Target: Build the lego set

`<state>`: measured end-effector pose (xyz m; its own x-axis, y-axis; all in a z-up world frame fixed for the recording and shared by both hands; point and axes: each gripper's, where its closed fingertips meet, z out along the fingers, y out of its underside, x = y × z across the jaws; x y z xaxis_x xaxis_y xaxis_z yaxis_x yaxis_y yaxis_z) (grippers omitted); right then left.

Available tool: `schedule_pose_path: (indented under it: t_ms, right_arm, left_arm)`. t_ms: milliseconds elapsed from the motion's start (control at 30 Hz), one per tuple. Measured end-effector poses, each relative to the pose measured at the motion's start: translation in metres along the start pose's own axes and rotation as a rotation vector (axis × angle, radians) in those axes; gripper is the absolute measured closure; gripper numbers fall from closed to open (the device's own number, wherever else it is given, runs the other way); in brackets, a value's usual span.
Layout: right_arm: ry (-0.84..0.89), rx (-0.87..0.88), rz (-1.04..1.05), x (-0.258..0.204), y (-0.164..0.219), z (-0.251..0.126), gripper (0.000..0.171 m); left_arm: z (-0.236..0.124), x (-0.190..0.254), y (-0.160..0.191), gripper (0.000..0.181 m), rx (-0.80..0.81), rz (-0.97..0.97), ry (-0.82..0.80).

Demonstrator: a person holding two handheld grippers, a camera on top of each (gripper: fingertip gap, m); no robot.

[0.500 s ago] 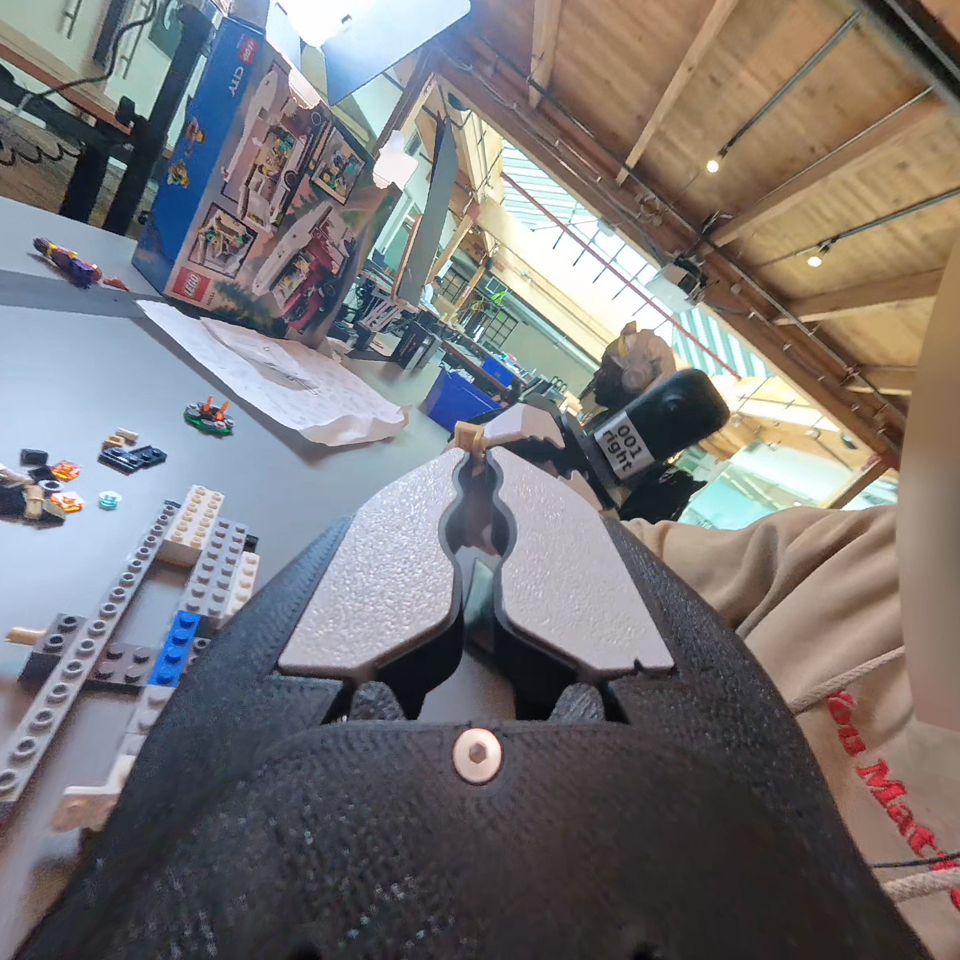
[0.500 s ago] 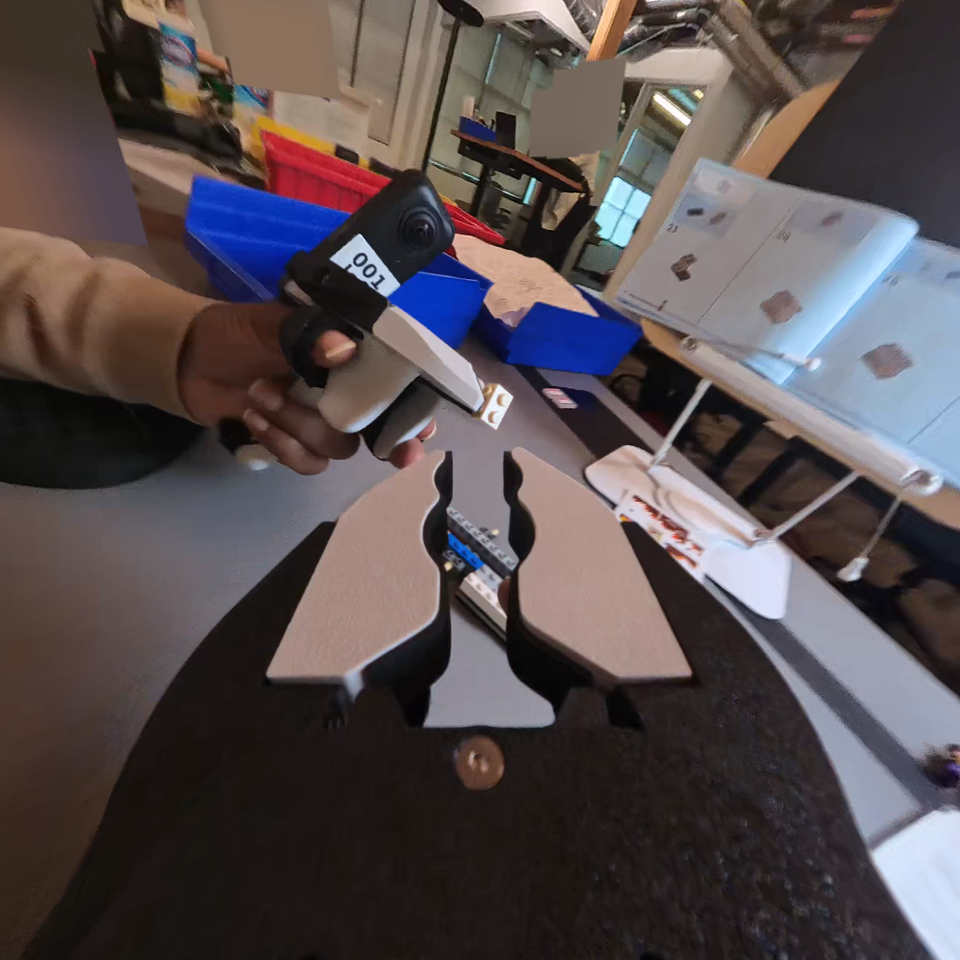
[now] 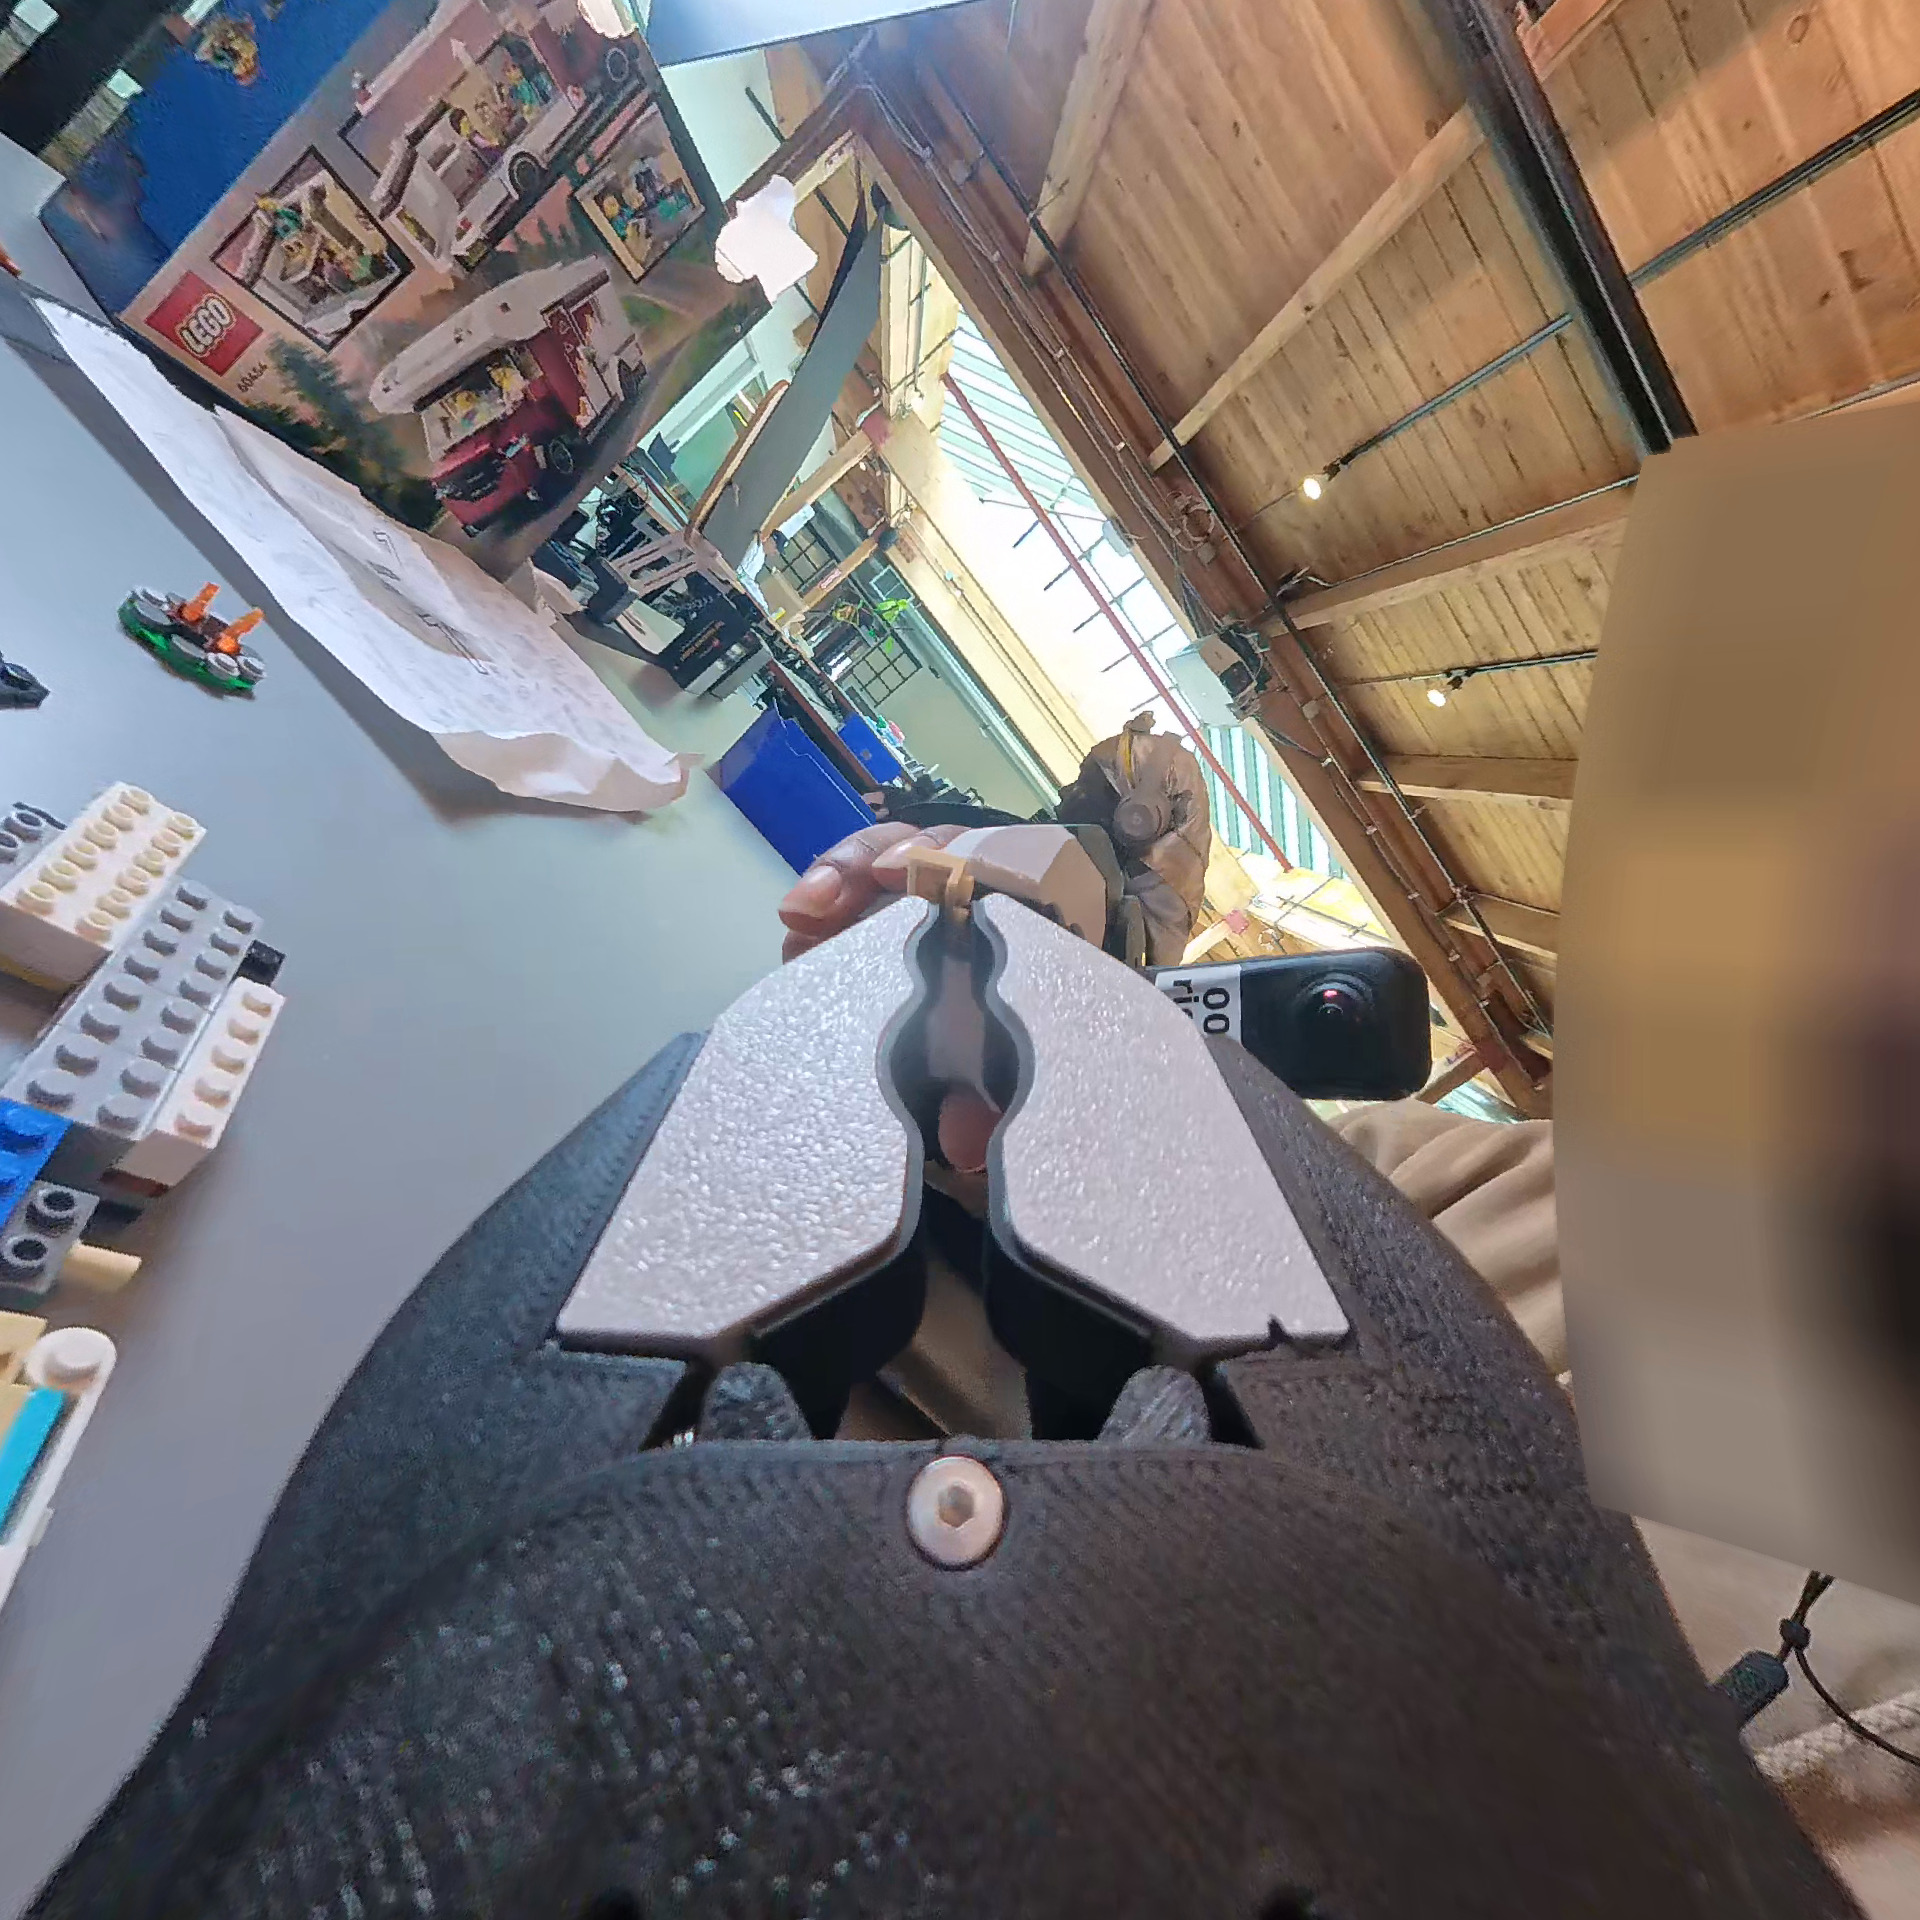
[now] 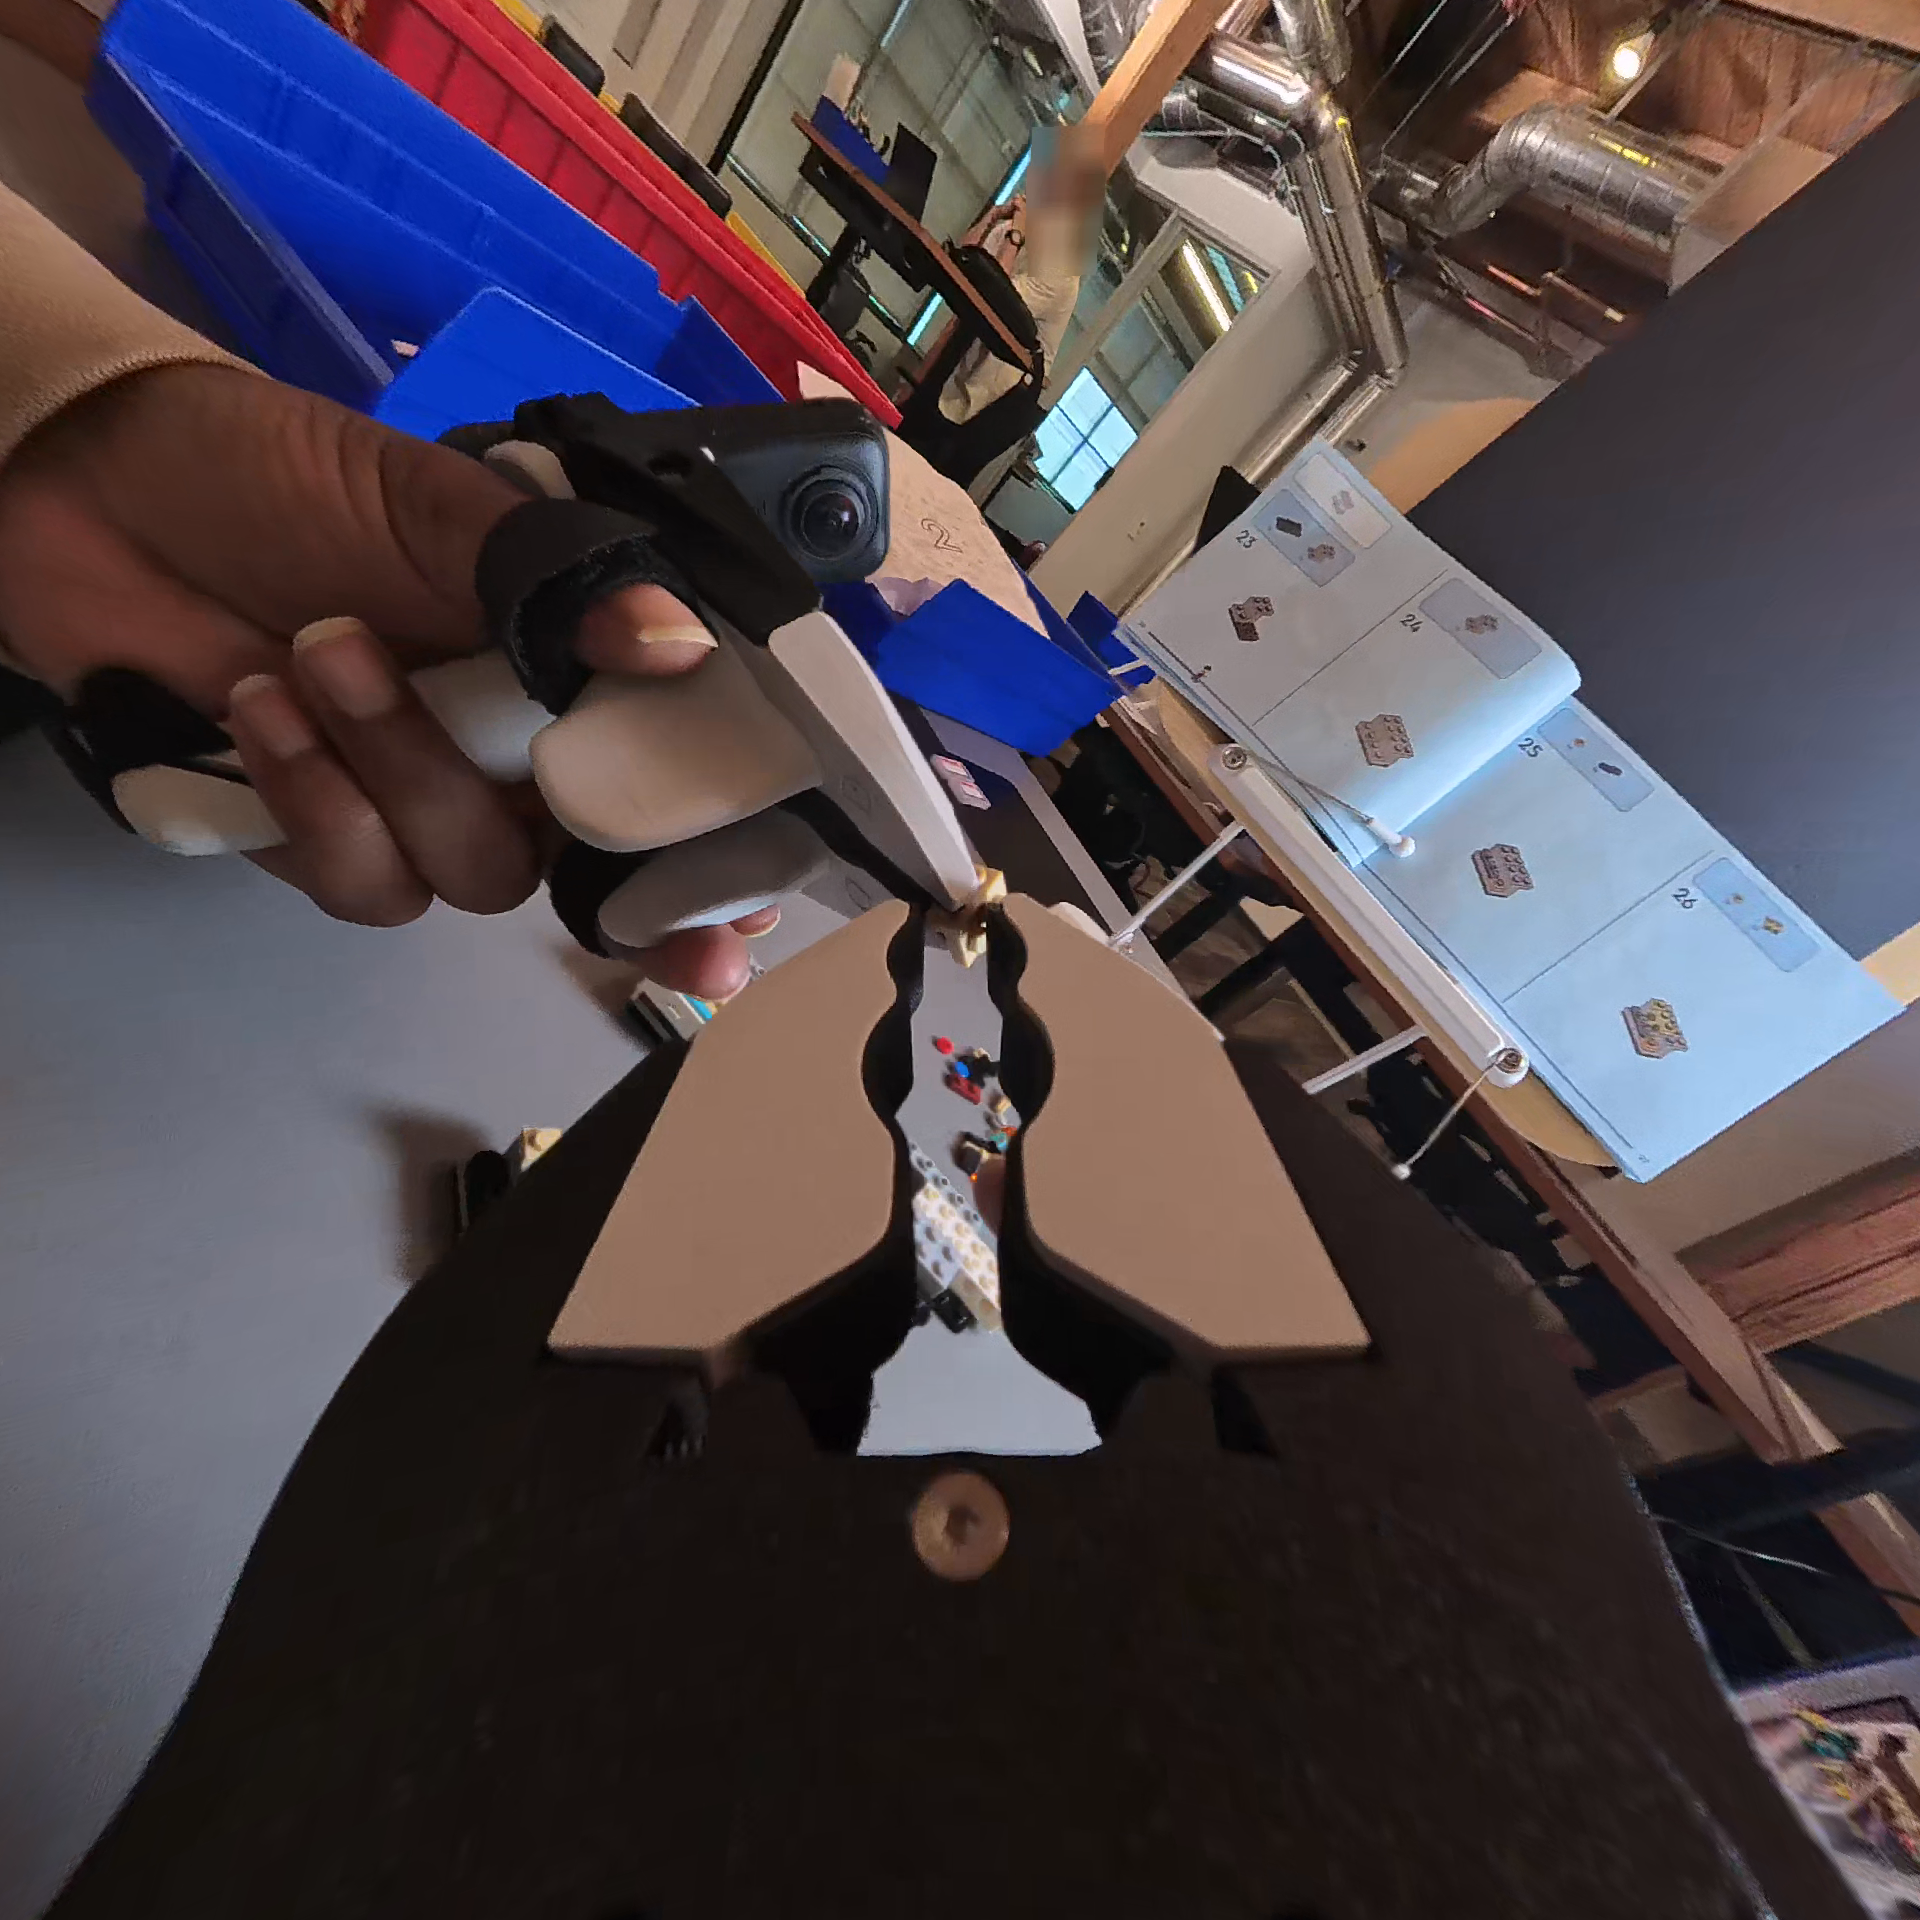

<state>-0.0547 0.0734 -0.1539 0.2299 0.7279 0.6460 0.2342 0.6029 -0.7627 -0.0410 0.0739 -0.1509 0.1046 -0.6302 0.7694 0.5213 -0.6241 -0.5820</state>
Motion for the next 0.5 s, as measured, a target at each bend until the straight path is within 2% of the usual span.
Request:
schedule_pose_path:
  t_ms: [133,267,433,500]
  right_arm:
    - [-0.102,0.045,0.166,0.0,-0.003,-0.003,0.161]
    - [-0.266,0.07,0.368,-0.004,0.0,-0.009,0.161]
    - [-0.461,-0.007,0.459,-0.02,0.018,-0.014,0.16]
    - [-0.51,-0.044,0.459,-0.029,0.026,-0.015,0.16]
  left_arm:
    - [-0.001,0.005,0.001,0.171,-0.042,0.075,0.016]
    - [-0.009,0.007,0.0,0.161,-0.177,0.31,-0.019]
    - [-0.029,-0.028,0.025,0.152,-0.504,0.766,-0.261]
    - [-0.037,-0.043,0.042,0.148,-0.626,0.821,-0.303]
